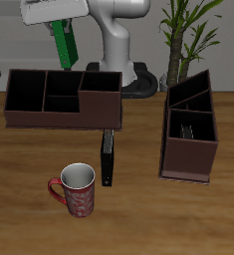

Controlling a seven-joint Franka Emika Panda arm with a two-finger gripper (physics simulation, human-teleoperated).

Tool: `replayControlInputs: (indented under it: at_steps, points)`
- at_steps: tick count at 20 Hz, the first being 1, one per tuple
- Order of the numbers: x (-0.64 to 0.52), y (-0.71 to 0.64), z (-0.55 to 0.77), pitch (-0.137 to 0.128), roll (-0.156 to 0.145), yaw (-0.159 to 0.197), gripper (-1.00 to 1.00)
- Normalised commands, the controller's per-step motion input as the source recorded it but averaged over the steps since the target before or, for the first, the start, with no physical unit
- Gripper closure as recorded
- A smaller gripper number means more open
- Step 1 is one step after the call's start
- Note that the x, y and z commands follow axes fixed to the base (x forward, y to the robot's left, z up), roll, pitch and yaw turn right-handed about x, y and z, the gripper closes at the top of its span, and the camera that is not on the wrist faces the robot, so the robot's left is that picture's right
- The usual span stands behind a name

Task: Place the yellow book into the left desk caddy's right compartment and place the green book into the back desk caddy's front compartment and place the black book into the back desk caddy's back compartment

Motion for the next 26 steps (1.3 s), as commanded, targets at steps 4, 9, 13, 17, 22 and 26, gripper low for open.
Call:
replayControlInputs:
  at_steps: [4, 9, 13, 17, 22, 26]
  points:
    - [-0.3, -0.31, 0.09, -0.031, -0.084, 0.056, 1.0]
    - [-0.01, -0.23, 0.01, 0.001, -0.057, 0.094, 1.0]
    - [0.07, -0.43, 0.0, 0.035, -0.094, 0.222, 1.0]
    - [0.09, -0.05, -0.12, 0.025, -0.06, 0.219, 1.0]
    - [0.02, 0.09, -0.13, 0.033, -0.002, 0.242, 1.0]
    - [0.0, -0.22, -0.02, 0.002, -0.064, 0.151, 1.0]
